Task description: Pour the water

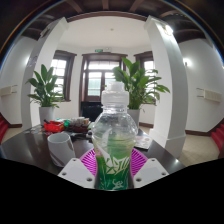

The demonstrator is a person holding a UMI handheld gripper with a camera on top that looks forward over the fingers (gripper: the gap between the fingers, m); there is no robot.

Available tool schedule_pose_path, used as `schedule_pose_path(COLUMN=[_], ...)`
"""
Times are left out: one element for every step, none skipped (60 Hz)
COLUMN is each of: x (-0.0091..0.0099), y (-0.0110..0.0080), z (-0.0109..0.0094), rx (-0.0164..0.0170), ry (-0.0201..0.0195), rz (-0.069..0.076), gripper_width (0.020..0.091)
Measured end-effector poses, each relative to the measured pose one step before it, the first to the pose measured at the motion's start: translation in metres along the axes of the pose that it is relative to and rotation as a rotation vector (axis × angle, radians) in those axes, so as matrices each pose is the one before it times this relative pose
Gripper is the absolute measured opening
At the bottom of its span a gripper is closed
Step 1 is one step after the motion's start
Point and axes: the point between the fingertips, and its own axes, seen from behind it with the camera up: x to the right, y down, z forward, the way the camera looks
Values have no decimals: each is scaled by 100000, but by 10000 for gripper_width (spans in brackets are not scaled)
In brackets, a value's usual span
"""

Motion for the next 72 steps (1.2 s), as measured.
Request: schedule_pose_path(x=[68,12,51,25,133,27,45,-2,-36,38,43,70,53,35,65,51,187,-585,159,66,58,115,240,298,-261,-262,290,234,185,142,241,207,57,278,312,332,332,250,138,1036,-505,215,202,219,263,204,232,231,366,306,265,235,228,244,-20,142,415,147,170,142,195,261,280,187,279,315,283,207,137,42,-34,-100], y=[69,65,43,126,-879,121,-11,59,57,72,137,127,114,88,87,39,86,-253,24,45,6,-110,-191,-116,-356,-710,-179,-265,-151,-112,-147,-42,-1051,-69,-69,-4,81,124,112,-733,263,-1087,-91,-77,-122,-164,-146,118,-918,-278,-214,-196,-192,-223,641,-534,-231,-277,-179,-153,-187,-242,-262,14,-229,-76,-188,-175,-159,-131,-113,-100], z=[-8,-25,-23,-7,754,-18,-20,-11,-48,-80,-101,-56,-102,-163,-104,-51,-6,453,11,32,63,64,151,240,284,109,129,212,190,249,230,525,179,266,246,306,287,349,389,-201,958,148,237,274,238,257,254,596,72,85,150,131,104,106,572,105,56,148,152,150,130,129,122,136,103,-20,67,71,70,62,56,70], rx=[404,116,-70,-369,-260,-461,-58,-139,-157,-185,-210,-155,-296,-343,-351,-469,-630,-512,-585,-646,-443,-54,209,-170,-682,-688,24,312,-31,-156,-155,195,-82,71,186,28,-211,-349,-261,286,-36,-413,59,210,382,326,508,1050,448,491,318,247,258,225,653,59,318,424,305,105,273,518,635,805,338,498,340,198,131,79,-19,-126], ry=[488,295,326,210,260,187,88,-63,-116,-11,-6,77,77,-16,-109,32,385,1449,210,-107,-240,-91,252,423,362,546,177,161,-44,-12,242,646,808,543,530,639,747,633,526,-519,844,281,140,459,637,602,636,618,666,828,696,557,494,481,418,447,196,413,366,467,668,874,875,921,1064,908,1034,862,561,254,-114,-393], rz=[-14,99,-54,-191,300,-11,-297,-396,-246,-242,-199,-261,-218,-431,-881,-1392,-1741,-2111,-2557,-3192,-3710,-3923,-4150,-4777,-5488,-5852,-5863,-5779,-6260,-6619,-6575,-6308,-6011,-6456,-6332,-5946,-5772,-5848,-5683,-5794,-4924,-5504,-4898,-4288,-3950,-4069,-3982,-3726,-3398,-3246,-3250,-3307,-3238,-3147,-3019,-2823,-2872,-2839,-2847,-2801,-2721,-2584,-2544,-2554,-2616,-2643,-2540,-2246,-1766,-1114,-571,-171], gripper_width=[361,359,379,328,327,327,327,328,328,327,328,327,329,328,328,327,327,327,327,326,327,327,326,325,326,327,326,325,330,329,329,328,328,328,328,326,326,325,326,325,325,325,324,324,326,326,327,327,326,325,326,326,324,324,326,327,326,326,327,325,325,326,327,327,328,326,327,326,327,326,327,328])
